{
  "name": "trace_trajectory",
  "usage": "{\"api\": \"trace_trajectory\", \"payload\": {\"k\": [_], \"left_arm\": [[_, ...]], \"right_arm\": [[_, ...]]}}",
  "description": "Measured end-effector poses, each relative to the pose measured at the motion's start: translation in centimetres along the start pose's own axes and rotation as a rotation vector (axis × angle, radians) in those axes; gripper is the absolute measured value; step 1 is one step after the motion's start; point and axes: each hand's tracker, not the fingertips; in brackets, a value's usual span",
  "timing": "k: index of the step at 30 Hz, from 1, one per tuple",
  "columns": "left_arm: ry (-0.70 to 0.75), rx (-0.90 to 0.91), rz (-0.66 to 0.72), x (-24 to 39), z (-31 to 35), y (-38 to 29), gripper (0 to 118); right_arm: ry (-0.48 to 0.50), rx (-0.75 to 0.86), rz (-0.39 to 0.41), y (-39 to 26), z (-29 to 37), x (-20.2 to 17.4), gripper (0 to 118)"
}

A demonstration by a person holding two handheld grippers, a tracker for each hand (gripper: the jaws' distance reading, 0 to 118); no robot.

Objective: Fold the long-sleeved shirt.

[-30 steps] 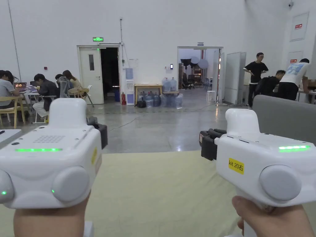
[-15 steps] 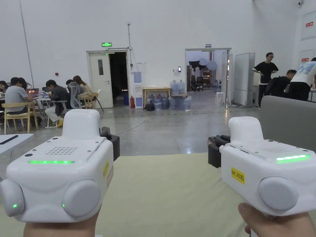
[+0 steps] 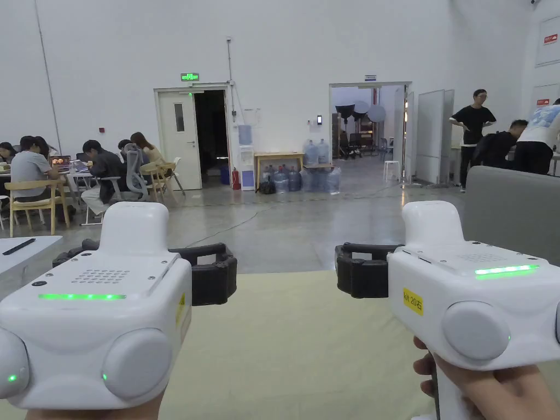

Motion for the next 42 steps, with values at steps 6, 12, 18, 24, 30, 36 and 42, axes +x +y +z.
{"api": "trace_trajectory", "payload": {"k": [6, 12, 18, 24, 30, 36, 42], "left_arm": [[0.002, -0.001, 0.002, -0.3, 0.3, -0.9, 118], [-0.014, 0.015, -0.006, 0.2, 1.3, -0.5, 118], [-0.034, -0.006, -0.021, 0.8, 1.7, -0.6, 118], [-0.031, 0.011, -0.001, 0.6, 1.9, -0.3, 118], [-0.020, 0.015, -0.008, 0.6, 2.2, -0.3, 118], [-0.010, 0.014, -0.010, 0.4, 2.4, -0.3, 118], [-0.018, 0.013, 0.009, 0.2, 2.6, -0.1, 118]], "right_arm": [[0.005, -0.031, -0.027, 0.0, -0.1, -0.4, 118], [0.023, -0.047, -0.045, -0.1, -0.5, -0.3, 118], [0.018, -0.063, -0.069, -0.2, -0.9, 0.0, 118], [0.023, -0.068, -0.062, -0.1, -1.0, -0.3, 118], [0.014, -0.065, -0.039, -0.1, -1.0, -0.6, 118], [0.024, -0.065, -0.039, -0.1, -1.2, -0.8, 118], [0.014, -0.055, -0.017, 0.1, -0.7, -1.4, 118]]}}
